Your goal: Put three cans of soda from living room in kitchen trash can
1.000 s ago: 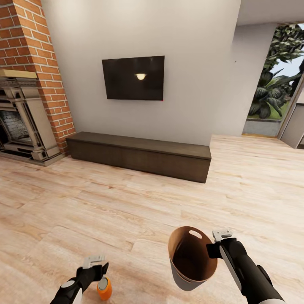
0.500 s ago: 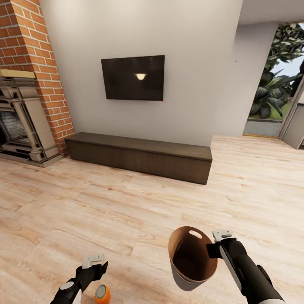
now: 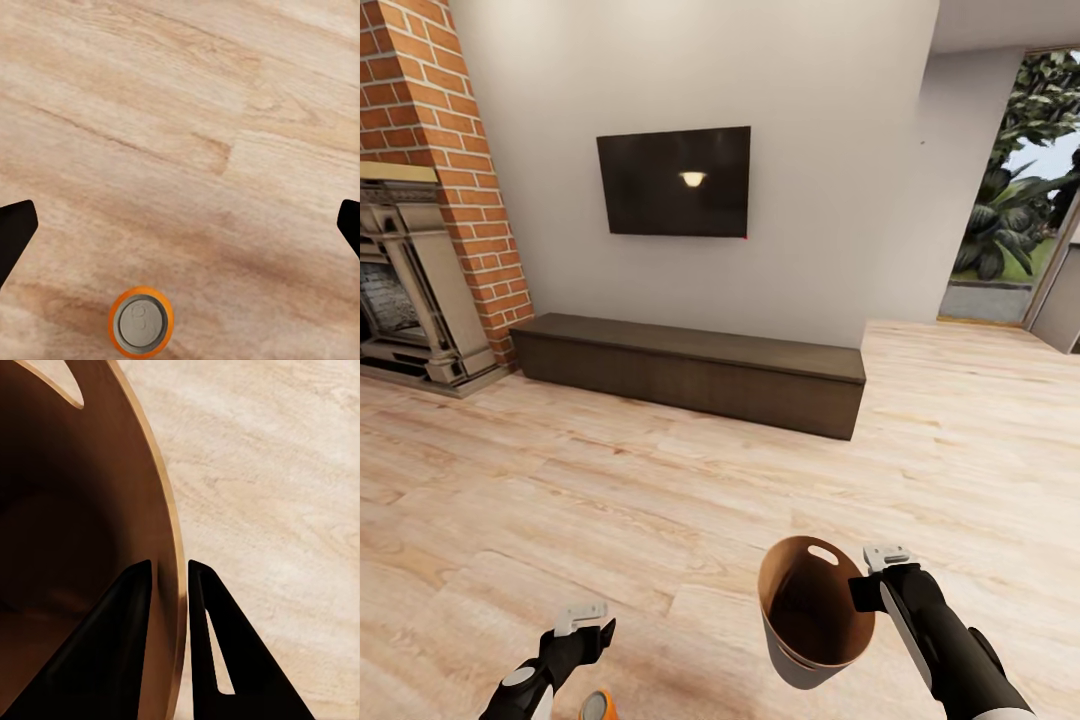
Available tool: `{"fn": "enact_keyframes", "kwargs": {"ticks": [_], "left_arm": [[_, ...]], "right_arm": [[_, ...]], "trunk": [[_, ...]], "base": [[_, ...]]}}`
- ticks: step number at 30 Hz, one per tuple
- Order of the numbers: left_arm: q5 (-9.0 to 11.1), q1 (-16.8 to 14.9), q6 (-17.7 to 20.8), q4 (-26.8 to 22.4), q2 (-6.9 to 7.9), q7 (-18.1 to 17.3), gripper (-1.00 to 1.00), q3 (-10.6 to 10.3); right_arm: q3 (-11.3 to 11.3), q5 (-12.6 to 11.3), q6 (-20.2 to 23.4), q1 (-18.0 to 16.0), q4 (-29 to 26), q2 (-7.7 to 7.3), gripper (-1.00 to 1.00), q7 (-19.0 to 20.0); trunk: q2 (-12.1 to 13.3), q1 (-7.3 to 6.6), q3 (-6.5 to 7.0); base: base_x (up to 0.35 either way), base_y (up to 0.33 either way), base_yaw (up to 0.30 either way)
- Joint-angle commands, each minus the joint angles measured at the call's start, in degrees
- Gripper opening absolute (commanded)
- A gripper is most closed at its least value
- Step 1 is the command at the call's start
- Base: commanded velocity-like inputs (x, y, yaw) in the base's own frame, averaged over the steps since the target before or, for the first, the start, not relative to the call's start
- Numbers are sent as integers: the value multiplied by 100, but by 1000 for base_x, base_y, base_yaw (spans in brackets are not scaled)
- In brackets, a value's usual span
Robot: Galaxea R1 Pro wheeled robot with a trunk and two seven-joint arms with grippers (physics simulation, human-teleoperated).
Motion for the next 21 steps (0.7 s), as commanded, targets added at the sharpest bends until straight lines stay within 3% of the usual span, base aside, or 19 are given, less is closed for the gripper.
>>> {"fn": "enact_keyframes", "kwargs": {"ticks": [1,21], "left_arm": [[0,0,-1,-1,0,0,100,0],[0,0,-35,-4,0,0,100,1]], "right_arm": [[-1,-62,-1,-3,-3,1,-100,31],[-1,-62,-1,-3,-3,1,-100,31]], "trunk": [[0,0,-7],[0,0,-188]], "base": [[17,0,0],[2,0,0]]}}
